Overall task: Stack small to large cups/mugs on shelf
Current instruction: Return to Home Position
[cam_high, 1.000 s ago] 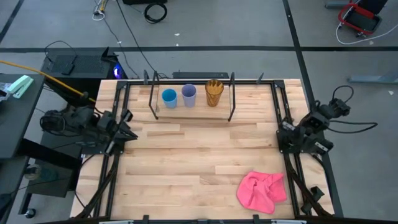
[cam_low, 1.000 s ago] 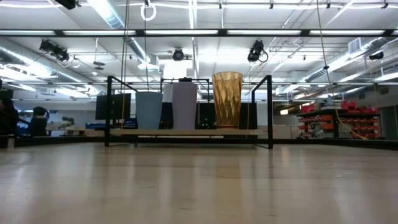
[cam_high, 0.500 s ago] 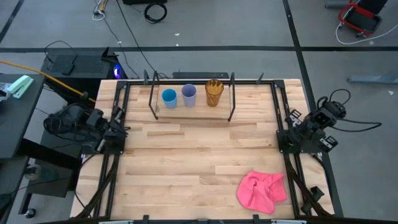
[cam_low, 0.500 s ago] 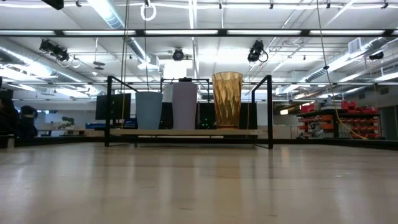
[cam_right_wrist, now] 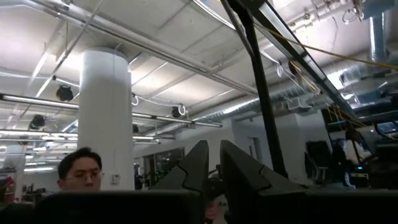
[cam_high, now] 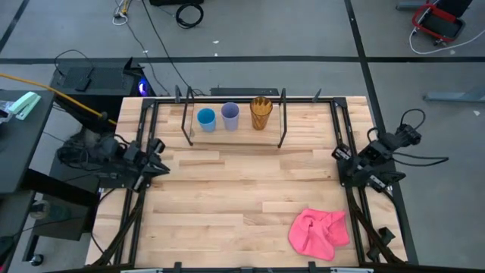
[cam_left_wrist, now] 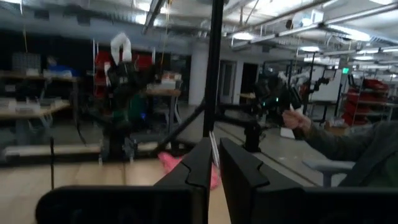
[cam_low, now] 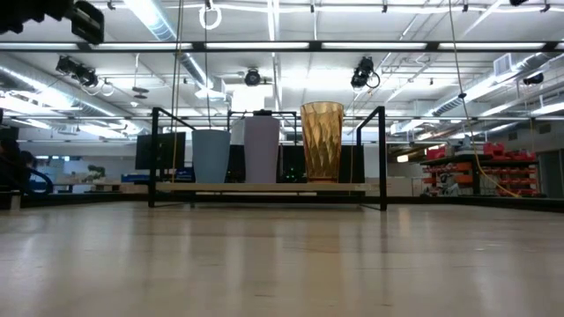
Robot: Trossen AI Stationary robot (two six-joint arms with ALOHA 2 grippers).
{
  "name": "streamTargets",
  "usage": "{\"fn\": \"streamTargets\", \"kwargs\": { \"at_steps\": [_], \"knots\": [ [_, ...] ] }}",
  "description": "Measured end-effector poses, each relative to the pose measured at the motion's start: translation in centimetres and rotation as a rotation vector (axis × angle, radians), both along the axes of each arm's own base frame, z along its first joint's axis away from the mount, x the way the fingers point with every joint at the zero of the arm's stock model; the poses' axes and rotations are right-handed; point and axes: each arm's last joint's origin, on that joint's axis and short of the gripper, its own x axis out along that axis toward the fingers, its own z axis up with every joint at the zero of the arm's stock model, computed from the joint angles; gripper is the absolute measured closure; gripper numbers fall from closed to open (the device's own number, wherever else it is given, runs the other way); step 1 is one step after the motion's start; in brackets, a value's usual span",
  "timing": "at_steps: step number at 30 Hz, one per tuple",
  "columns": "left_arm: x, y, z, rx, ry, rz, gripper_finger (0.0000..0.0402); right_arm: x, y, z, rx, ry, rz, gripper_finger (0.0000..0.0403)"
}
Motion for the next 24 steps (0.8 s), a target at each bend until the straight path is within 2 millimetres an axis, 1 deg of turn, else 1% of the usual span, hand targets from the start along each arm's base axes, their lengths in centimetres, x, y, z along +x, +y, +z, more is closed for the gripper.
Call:
{"fn": "streamTargets", "kwargs": {
  "at_steps": [2,6,10,13,19,24],
  "knots": [
    [0.3,-0.1,-0.7,-0.018,0.032,-0.005,0.0361,0.2,0.1,-0.5,0.012,0.018,-0.007,0.0353],
    [0.5,-0.1,-1.3,-0.033,0.041,-0.009,0.0367,0.8,0.3,-2.1,0.031,0.069,-0.016,0.0353],
    [0.8,-0.2,-1.8,-0.034,0.032,-0.009,0.0372,1.0,0.4,-2.9,0.025,0.086,-0.016,0.0353],
    [1.0,-0.2,-2.4,-0.028,0.06,-0.009,0.0374,0.9,0.4,-2.8,0.03,0.078,-0.016,0.0353],
    [0.9,-0.2,-2.3,-0.036,0.056,-0.011,0.0365,1.2,0.5,-3.3,0.009,0.135,-0.012,0.0353],
    [1.0,-0.2,-2.5,-0.042,0.078,-0.012,0.0361,1.2,0.5,-3.3,0.007,0.143,-0.019,0.0353]
  ]
}}
